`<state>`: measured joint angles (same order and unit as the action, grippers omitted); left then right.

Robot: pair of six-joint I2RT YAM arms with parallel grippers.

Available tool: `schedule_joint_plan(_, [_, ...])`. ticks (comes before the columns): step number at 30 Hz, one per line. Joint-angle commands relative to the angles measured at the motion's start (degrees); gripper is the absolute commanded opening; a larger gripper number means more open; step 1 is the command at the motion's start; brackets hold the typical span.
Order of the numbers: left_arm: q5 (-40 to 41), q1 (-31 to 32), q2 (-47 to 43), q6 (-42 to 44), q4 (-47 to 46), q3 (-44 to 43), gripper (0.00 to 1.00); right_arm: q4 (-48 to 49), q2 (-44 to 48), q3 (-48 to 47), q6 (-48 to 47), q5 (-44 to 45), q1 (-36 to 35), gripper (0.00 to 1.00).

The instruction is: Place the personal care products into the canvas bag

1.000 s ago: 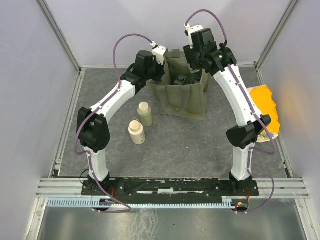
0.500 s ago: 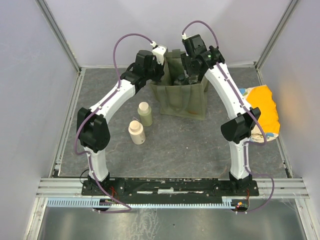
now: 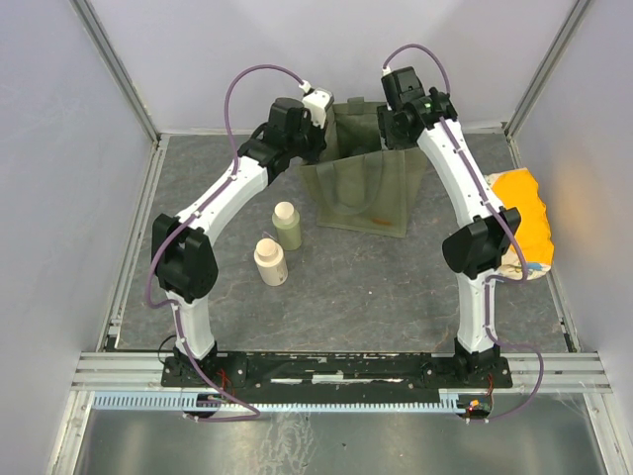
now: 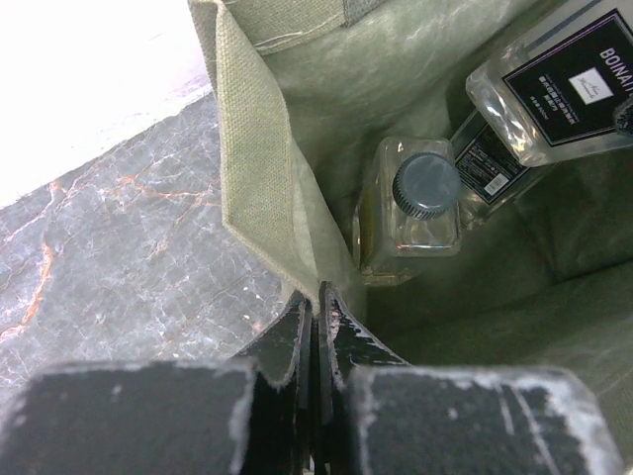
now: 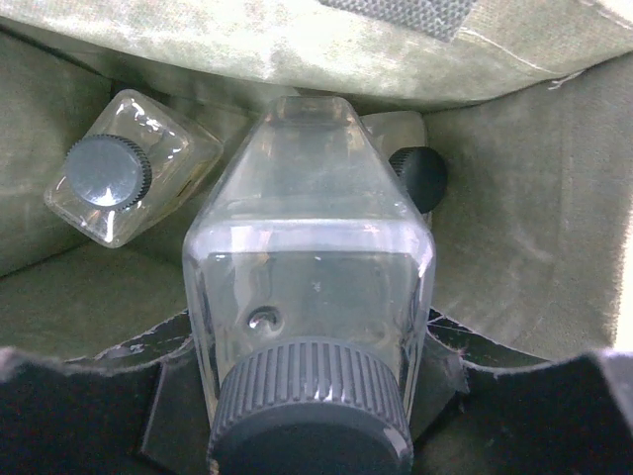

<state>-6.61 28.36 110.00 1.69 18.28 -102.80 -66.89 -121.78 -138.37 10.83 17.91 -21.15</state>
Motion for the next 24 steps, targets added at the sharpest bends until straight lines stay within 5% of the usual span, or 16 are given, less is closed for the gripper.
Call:
schedule_joint_plan(1, [-0.89, 0.12, -1.45, 0.60, 4.74, -1.43, 0.03, 2.36, 0.56, -1.51, -0.77, 4.16, 1.29, 0.00])
schedule_joint_plan(24, [-2.07, 0.18, -0.35, -0.26, 4.67, -3.04, 0.03, 2.07, -1.93, 3.02, 0.53, -1.60, 1.34, 0.00])
